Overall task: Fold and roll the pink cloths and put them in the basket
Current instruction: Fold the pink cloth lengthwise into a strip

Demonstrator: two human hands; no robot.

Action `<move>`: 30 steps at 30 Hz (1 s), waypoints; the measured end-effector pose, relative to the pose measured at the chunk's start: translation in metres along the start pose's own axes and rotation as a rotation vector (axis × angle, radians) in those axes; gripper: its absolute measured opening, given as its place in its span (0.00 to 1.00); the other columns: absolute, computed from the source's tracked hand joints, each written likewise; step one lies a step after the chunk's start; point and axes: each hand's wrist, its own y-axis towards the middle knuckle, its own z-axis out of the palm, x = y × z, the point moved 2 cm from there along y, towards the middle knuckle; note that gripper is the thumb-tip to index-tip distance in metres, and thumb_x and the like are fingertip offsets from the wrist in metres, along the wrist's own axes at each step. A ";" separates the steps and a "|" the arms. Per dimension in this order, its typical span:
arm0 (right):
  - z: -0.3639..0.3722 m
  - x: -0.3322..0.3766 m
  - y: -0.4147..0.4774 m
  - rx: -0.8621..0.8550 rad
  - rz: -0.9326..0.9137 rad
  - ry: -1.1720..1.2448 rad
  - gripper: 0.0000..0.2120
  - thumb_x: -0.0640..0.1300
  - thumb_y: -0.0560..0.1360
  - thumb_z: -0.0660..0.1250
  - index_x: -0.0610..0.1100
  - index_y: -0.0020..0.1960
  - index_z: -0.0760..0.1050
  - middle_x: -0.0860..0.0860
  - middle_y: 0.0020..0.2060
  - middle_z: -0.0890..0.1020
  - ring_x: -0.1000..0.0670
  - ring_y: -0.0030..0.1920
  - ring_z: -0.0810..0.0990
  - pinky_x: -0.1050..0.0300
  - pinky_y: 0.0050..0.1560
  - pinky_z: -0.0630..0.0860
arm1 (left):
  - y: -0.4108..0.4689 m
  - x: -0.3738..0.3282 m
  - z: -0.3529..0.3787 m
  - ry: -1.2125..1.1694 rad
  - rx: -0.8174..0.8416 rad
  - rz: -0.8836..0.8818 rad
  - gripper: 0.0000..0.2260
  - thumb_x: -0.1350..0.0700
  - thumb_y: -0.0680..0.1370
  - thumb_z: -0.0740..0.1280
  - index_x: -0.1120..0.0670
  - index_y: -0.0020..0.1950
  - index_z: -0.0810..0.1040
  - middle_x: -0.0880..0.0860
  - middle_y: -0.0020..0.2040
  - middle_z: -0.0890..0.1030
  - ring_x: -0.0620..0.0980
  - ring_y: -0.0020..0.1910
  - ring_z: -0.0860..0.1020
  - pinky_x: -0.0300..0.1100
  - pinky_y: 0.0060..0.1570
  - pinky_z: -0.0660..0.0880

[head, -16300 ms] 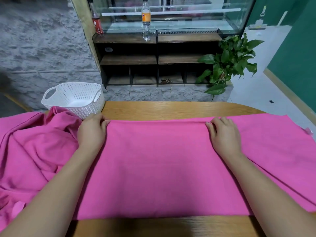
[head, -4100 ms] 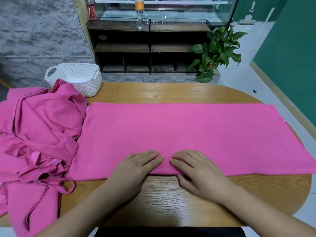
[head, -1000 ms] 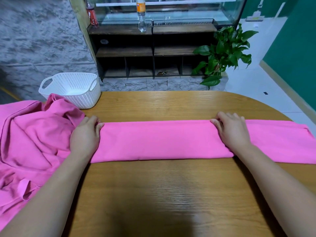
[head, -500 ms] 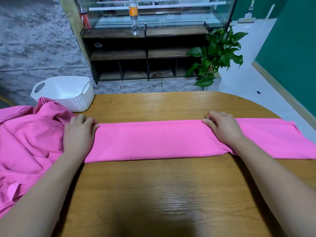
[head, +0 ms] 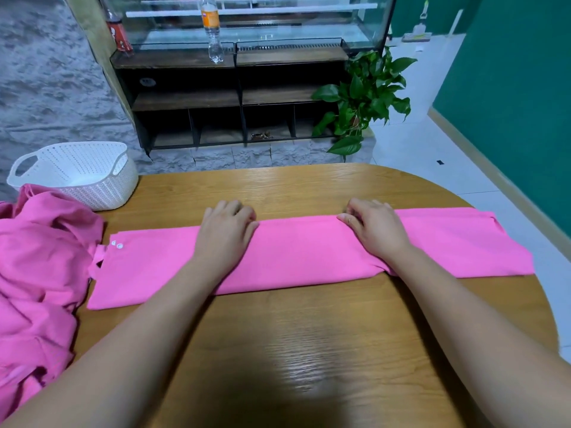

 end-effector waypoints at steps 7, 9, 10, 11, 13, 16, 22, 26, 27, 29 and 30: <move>-0.002 0.002 -0.001 -0.014 0.006 0.000 0.13 0.60 0.82 0.65 0.53 0.45 0.71 0.58 0.41 0.80 0.49 0.46 0.77 0.47 0.51 0.71 | 0.032 -0.078 0.027 -0.144 0.027 0.100 0.08 0.45 0.83 0.67 0.48 0.53 0.80 0.48 0.50 0.78 0.54 0.53 0.75 0.51 0.49 0.68; -0.002 0.003 -0.002 -0.015 0.008 -0.002 0.12 0.60 0.82 0.65 0.53 0.45 0.72 0.58 0.42 0.80 0.49 0.47 0.76 0.46 0.51 0.71 | 0.040 -0.096 0.034 -0.175 0.033 0.120 0.08 0.45 0.83 0.66 0.48 0.54 0.79 0.48 0.50 0.77 0.53 0.53 0.75 0.51 0.51 0.68; -0.001 0.003 -0.002 -0.014 0.008 -0.007 0.12 0.60 0.82 0.65 0.53 0.45 0.72 0.57 0.42 0.81 0.49 0.47 0.76 0.46 0.51 0.71 | 0.044 -0.104 0.037 -0.188 0.038 0.125 0.08 0.45 0.82 0.66 0.48 0.54 0.79 0.47 0.50 0.77 0.53 0.53 0.74 0.51 0.51 0.69; -0.001 0.003 -0.001 -0.012 0.009 -0.012 0.13 0.60 0.82 0.64 0.53 0.45 0.72 0.57 0.42 0.81 0.49 0.46 0.76 0.46 0.51 0.71 | 0.048 -0.111 0.040 -0.202 0.043 0.128 0.08 0.45 0.82 0.66 0.48 0.54 0.79 0.47 0.50 0.77 0.53 0.53 0.74 0.50 0.51 0.69; 0.000 0.002 -0.001 -0.010 0.015 -0.022 0.13 0.60 0.82 0.64 0.53 0.46 0.72 0.57 0.42 0.81 0.48 0.46 0.76 0.46 0.50 0.71 | 0.053 -0.125 0.046 -0.229 0.053 0.122 0.08 0.45 0.82 0.66 0.48 0.53 0.79 0.48 0.50 0.77 0.53 0.53 0.75 0.51 0.51 0.70; 0.001 0.001 -0.001 -0.013 0.011 -0.052 0.13 0.60 0.82 0.63 0.52 0.46 0.71 0.55 0.41 0.81 0.47 0.46 0.76 0.46 0.49 0.70 | 0.058 -0.142 0.054 -0.258 0.068 0.092 0.06 0.47 0.82 0.66 0.48 0.53 0.79 0.49 0.50 0.77 0.54 0.53 0.75 0.52 0.50 0.70; -0.004 0.000 -0.003 0.003 -0.010 -0.088 0.14 0.61 0.83 0.63 0.51 0.47 0.71 0.55 0.41 0.81 0.47 0.45 0.76 0.47 0.48 0.70 | 0.055 -0.136 0.062 -0.337 0.080 0.025 0.06 0.47 0.82 0.66 0.47 0.53 0.79 0.46 0.51 0.77 0.52 0.54 0.75 0.53 0.53 0.71; -0.027 -0.027 -0.013 0.055 0.013 -0.142 0.20 0.67 0.81 0.60 0.51 0.48 0.71 0.54 0.41 0.81 0.47 0.43 0.78 0.45 0.51 0.74 | 0.056 -0.135 0.063 -0.343 0.093 0.019 0.05 0.46 0.82 0.66 0.45 0.53 0.79 0.45 0.52 0.77 0.51 0.55 0.75 0.51 0.54 0.70; -0.036 -0.039 -0.017 0.067 0.032 -0.156 0.21 0.68 0.81 0.60 0.50 0.48 0.72 0.54 0.41 0.81 0.47 0.43 0.79 0.45 0.53 0.74 | 0.056 -0.135 0.063 -0.345 0.095 0.021 0.05 0.46 0.82 0.66 0.45 0.53 0.79 0.45 0.52 0.77 0.51 0.55 0.75 0.51 0.53 0.70; -0.057 -0.067 -0.029 0.092 0.064 -0.184 0.23 0.70 0.80 0.59 0.49 0.50 0.75 0.54 0.41 0.81 0.47 0.43 0.79 0.45 0.55 0.73 | 0.055 -0.135 0.064 -0.350 0.091 0.021 0.05 0.47 0.82 0.66 0.46 0.53 0.79 0.45 0.51 0.77 0.51 0.54 0.75 0.51 0.54 0.69; -0.067 -0.081 -0.036 0.101 0.073 -0.202 0.25 0.71 0.80 0.58 0.49 0.50 0.75 0.55 0.40 0.80 0.48 0.42 0.78 0.46 0.55 0.73 | 0.055 -0.134 0.064 -0.352 0.090 0.020 0.05 0.47 0.82 0.66 0.46 0.53 0.79 0.46 0.51 0.77 0.51 0.54 0.75 0.51 0.54 0.70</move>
